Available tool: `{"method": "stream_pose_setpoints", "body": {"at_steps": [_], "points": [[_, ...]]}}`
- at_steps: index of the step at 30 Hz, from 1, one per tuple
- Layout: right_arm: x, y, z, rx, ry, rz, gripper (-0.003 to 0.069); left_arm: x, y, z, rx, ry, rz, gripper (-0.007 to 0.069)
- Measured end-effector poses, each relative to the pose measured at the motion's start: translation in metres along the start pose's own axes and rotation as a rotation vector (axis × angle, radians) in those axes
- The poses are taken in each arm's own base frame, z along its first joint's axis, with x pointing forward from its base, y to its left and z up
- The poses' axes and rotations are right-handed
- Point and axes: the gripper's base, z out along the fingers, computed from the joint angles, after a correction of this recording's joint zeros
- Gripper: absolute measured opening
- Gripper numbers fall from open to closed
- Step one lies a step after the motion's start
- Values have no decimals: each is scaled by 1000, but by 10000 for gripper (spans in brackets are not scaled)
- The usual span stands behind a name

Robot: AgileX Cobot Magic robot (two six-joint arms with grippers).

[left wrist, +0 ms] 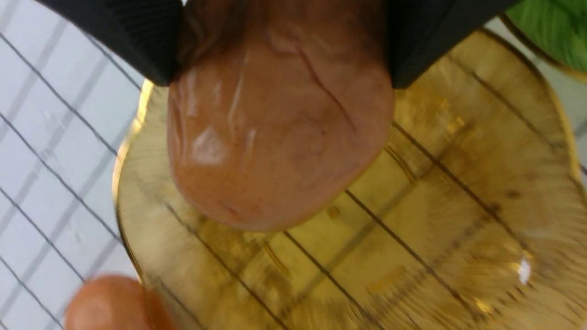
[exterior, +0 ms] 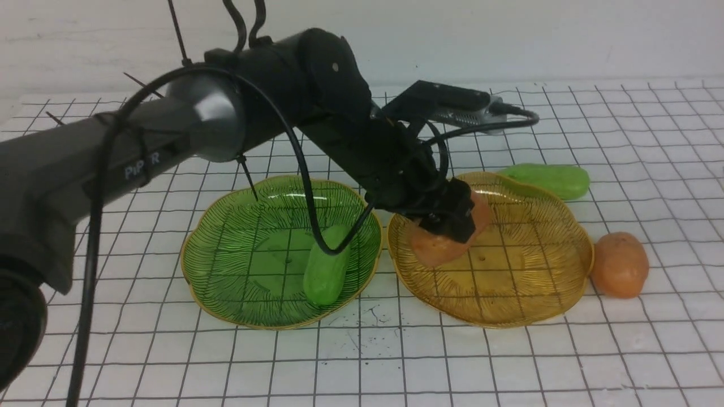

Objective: Put different types of vegetables on the plate.
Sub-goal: 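Pick up the potato beside the plates and place it on a plate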

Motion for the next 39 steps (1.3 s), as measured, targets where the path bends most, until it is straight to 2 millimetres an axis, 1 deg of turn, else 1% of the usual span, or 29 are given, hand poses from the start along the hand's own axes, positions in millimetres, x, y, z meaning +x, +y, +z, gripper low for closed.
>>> {"method": "stream_pose_setpoints", "body": {"at_steps": [3,7,10,13,14,18,19,23,24,26,28,30,34,39], "points": [[-12,-8,26,-36,49,53,13,-2,4,6,-20,-36,-6,498],[-24,-8,63,-40,74,59,37,-3,10,20,-33,-60,-26,498],[-31,-6,80,-36,73,52,79,-3,14,29,-37,-64,-31,498],[-38,-7,91,-28,53,48,142,-4,16,33,-41,-68,-29,498],[-38,-7,92,-28,55,48,148,-4,16,33,-41,-69,-30,498],[-48,-12,110,-16,26,59,323,-7,20,40,-57,-100,-30,498],[-49,-13,116,-15,28,66,393,-6,21,42,-57,-95,-31,498],[-50,-17,133,-16,59,87,572,-2,25,52,-55,-75,-39,510],[-50,-17,134,-17,59,89,587,-2,25,53,-55,-72,-40,511],[-51,-19,144,-21,67,106,660,-2,26,55,-54,-67,-39,524],[-52,-19,150,-33,69,123,682,-2,26,55,-54,-69,-39,542],[-52,-18,155,-52,72,133,689,-2,25,55,-52,-68,-39,565],[-52,-19,163,-69,75,129,689,-3,24,53,-40,-53,-45,598],[-52,-21,171,-63,83,124,675,-7,21,48,-21,-36,-35,605]]}}
